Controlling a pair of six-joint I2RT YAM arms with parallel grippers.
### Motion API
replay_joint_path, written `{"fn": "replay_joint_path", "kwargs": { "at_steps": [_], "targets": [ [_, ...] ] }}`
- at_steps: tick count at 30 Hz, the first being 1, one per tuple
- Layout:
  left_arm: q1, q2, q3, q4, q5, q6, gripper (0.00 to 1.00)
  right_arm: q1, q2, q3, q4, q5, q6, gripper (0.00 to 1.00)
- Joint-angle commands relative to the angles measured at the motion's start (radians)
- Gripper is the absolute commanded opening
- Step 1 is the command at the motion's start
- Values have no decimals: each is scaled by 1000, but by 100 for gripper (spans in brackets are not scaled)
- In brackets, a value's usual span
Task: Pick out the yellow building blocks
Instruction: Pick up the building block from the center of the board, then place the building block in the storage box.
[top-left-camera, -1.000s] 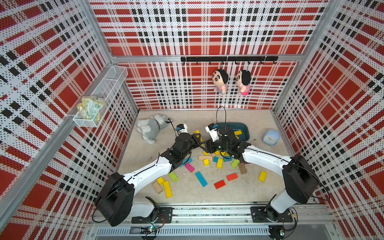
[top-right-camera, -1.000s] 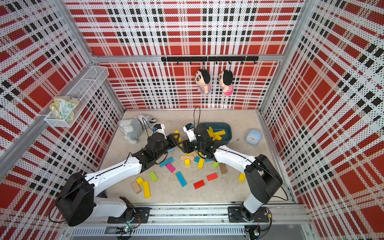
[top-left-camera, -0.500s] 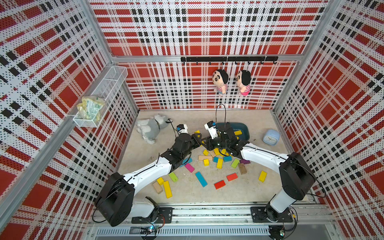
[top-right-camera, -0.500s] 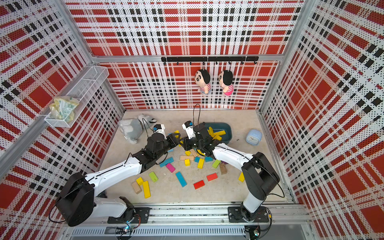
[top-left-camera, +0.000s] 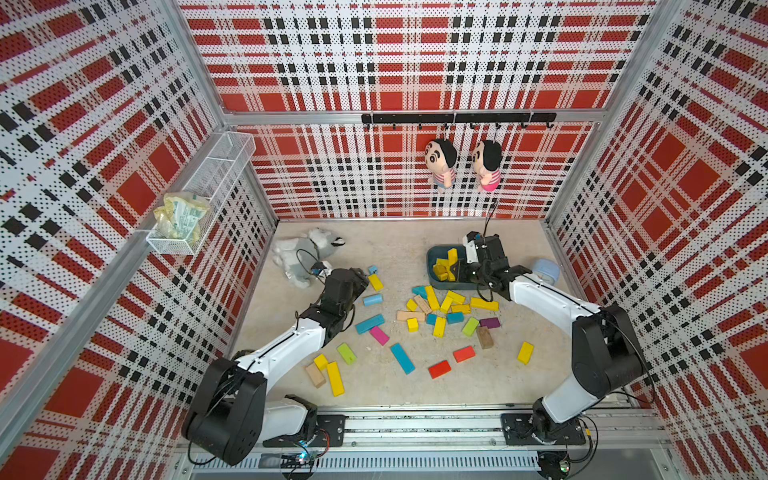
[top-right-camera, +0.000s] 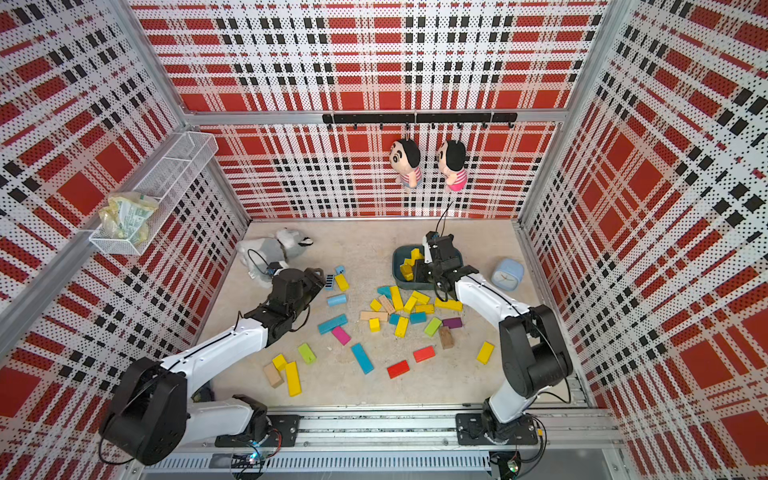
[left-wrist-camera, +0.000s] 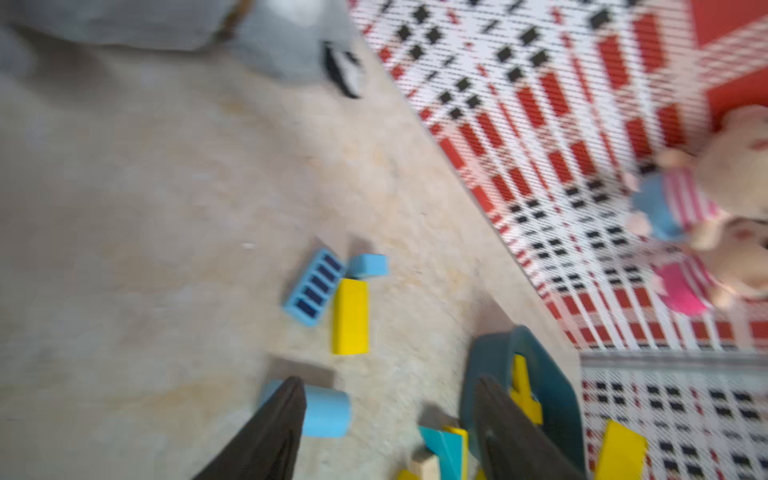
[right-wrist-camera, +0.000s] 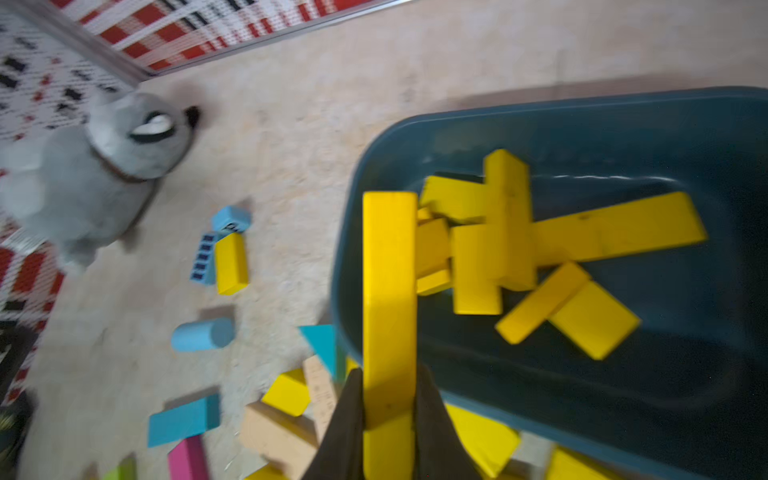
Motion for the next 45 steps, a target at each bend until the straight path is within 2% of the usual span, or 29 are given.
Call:
{"fn": "replay_joint_path", "kwargs": {
  "at_steps": [1,6,9,18,22,28,37,45],
  "targets": [
    [58,21,-26,-81,69,0,66,-34,57,77,-131,55,-52,12],
    [69,90,70,-92,67,120,66,-39,152,197,-193,107,-78,14],
    [56,168,149,-118,82,167,66,-44,202,239,-234,129,-65,19],
    [-57,383,345,-163,101,143,64,-48,218,231,-273,197,-43,29],
    [-95,468,427,-221,99,90,58,-51,215,256,-305,225,-66,36],
    [-128,565,543,-334,42,59,57,-53,114,236,-302,260,-83,41],
    [-152,714,751,-554,-80,36,59,-51,-106,33,-215,233,5,44],
    [-163,805,875,-709,-186,29,63,-51,-166,-24,-224,250,13,45]
  ]
}}
